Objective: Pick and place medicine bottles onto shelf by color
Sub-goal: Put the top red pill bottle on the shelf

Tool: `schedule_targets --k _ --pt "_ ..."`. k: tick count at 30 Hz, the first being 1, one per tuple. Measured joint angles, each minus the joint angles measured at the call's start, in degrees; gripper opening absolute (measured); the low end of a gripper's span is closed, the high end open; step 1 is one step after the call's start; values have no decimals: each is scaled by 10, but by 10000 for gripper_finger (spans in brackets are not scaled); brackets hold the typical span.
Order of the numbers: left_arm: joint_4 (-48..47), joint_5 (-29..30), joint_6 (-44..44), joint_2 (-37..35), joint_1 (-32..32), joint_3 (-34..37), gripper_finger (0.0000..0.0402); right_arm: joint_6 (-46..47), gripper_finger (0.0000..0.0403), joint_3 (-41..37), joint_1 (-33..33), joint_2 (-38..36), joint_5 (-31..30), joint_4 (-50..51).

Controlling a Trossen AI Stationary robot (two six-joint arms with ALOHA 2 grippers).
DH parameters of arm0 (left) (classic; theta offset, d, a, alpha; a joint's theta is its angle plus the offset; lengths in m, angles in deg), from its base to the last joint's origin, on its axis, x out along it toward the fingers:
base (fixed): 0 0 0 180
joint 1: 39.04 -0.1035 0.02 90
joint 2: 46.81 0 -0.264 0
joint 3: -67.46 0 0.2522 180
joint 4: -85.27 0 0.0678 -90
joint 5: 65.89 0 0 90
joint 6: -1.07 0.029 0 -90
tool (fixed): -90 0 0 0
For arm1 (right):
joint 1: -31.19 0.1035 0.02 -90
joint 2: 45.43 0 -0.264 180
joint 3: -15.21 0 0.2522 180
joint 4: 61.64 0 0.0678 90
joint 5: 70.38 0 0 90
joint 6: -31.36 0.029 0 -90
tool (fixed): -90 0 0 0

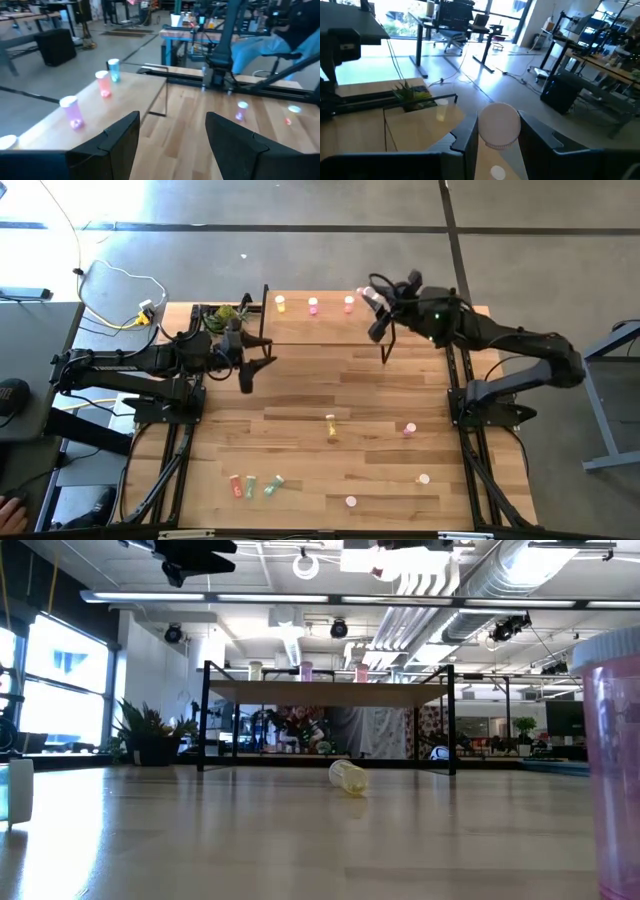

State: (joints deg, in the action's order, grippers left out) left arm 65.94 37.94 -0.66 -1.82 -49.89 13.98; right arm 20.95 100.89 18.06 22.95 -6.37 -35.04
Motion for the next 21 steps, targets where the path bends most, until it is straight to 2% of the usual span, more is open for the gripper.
schedule_targets --k 6,12,21 --pt "0 20 -1 0 -15 0 216 45 104 0 -80 11 123 63" --pt "17 20 -1 0 -55 0 216 55 104 0 -119 48 224 89" --pt "21 8 -2 0 -124 0 216 55 104 0 -133 126 299 104"
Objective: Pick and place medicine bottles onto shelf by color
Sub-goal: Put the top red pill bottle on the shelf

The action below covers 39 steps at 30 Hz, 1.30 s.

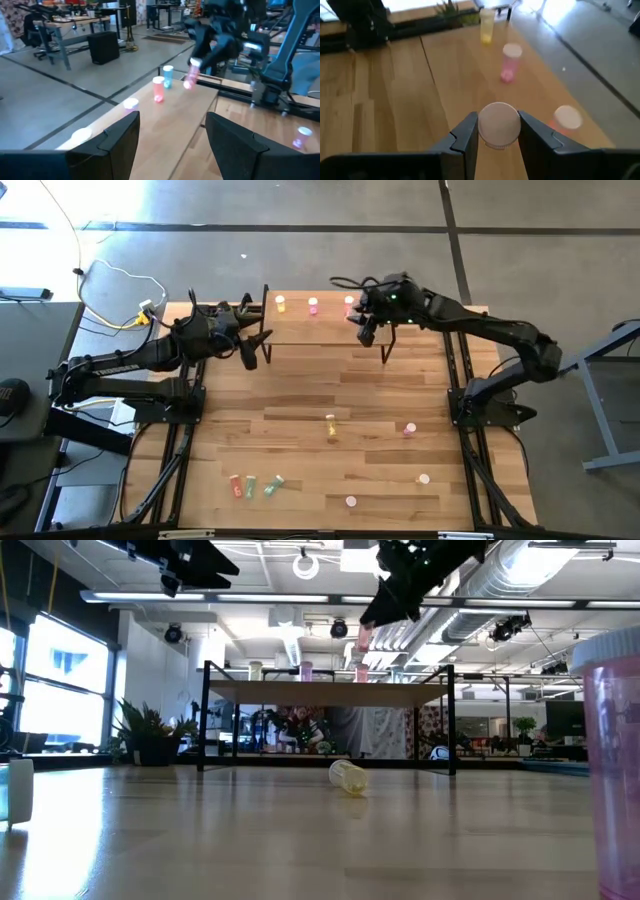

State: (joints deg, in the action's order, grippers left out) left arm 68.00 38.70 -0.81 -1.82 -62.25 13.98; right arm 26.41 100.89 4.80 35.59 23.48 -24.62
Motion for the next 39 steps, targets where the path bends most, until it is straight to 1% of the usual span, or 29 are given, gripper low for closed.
schedule_targets --k 4,8,16,18,24,28,32,39 --pt "0 -19 0 0 -26 0 216 0 104 0 -2 25 6 9" --pt "0 -23 0 0 -45 0 216 0 104 0 -11 42 9 10" --pt "0 -42 0 0 -73 0 216 -15 104 0 -30 57 9 9" --pt "0 -42 -4 0 -76 0 216 -15 104 5 -33 57 13 16" --pt "-1 -41 -8 0 -80 0 216 -30 104 59 -35 56 19 43" --pt "-1 -41 -5 0 -80 0 216 -25 104 56 -42 56 36 52" --pt "-1 -41 -5 0 -80 0 216 -24 104 47 -44 67 36 69" --pt "-1 -40 -5 0 -79 0 216 -26 104 47 -42 92 38 70"
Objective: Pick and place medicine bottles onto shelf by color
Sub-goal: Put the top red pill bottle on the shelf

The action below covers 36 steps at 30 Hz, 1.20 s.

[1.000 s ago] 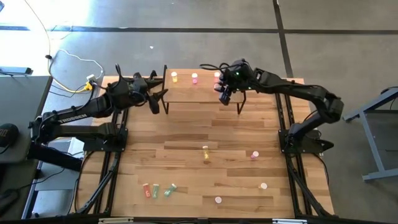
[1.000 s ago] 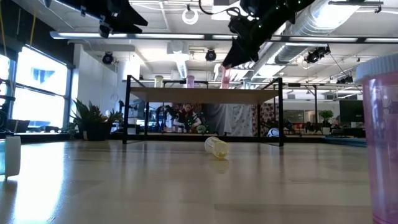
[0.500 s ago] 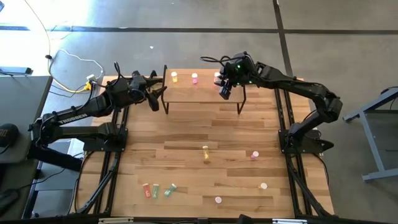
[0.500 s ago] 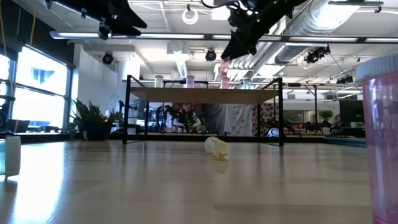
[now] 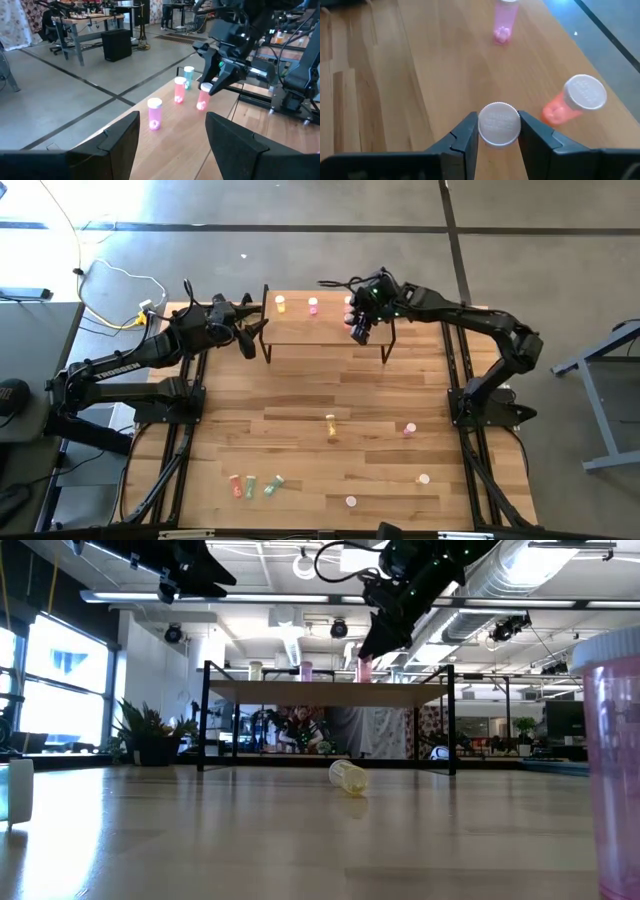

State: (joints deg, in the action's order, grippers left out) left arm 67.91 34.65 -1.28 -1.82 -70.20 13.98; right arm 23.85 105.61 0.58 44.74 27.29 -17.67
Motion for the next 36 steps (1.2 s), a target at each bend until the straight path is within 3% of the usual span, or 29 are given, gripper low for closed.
schedule_targets --k 25,36 --pt "0 1 -4 0 0 0 216 -3 104 0 0 11 10 -2" --pt "-1 1 -4 0 0 0 216 -5 165 0 0 12 -12 -2"
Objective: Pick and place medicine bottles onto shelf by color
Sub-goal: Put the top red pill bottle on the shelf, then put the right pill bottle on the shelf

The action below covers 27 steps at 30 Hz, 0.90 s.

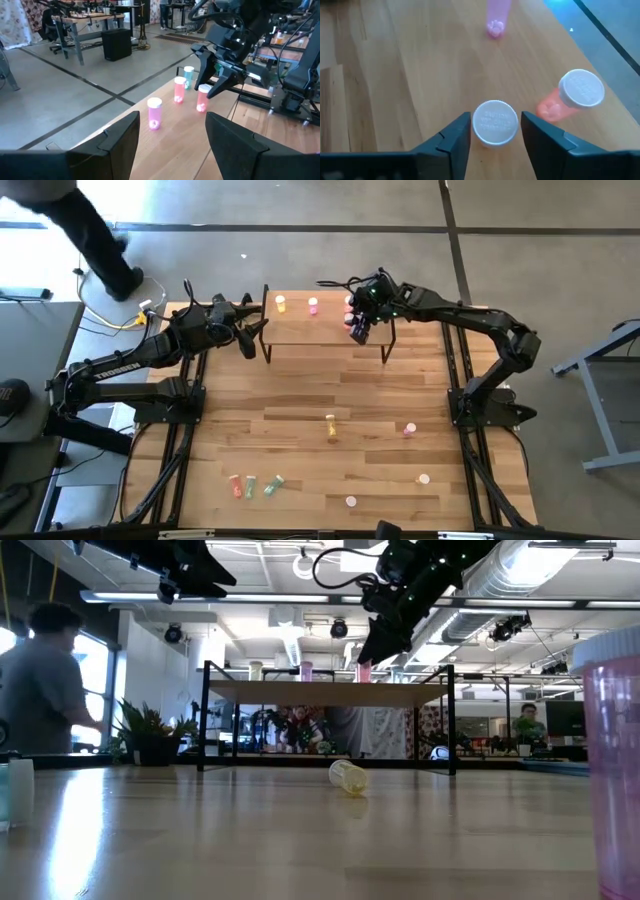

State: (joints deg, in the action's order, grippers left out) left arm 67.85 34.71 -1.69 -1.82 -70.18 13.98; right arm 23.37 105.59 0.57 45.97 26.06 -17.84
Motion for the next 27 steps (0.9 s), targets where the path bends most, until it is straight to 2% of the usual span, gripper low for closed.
schedule_targets --k 9,17,27 --pt "-6 -1 0 0 0 0 216 0 169 21 0 0 0 10" --pt "-30 -3 -4 0 1 0 216 12 169 66 0 0 1 71" --pt "-83 -65 -33 0 1 0 216 80 170 108 37 -1 2 155"
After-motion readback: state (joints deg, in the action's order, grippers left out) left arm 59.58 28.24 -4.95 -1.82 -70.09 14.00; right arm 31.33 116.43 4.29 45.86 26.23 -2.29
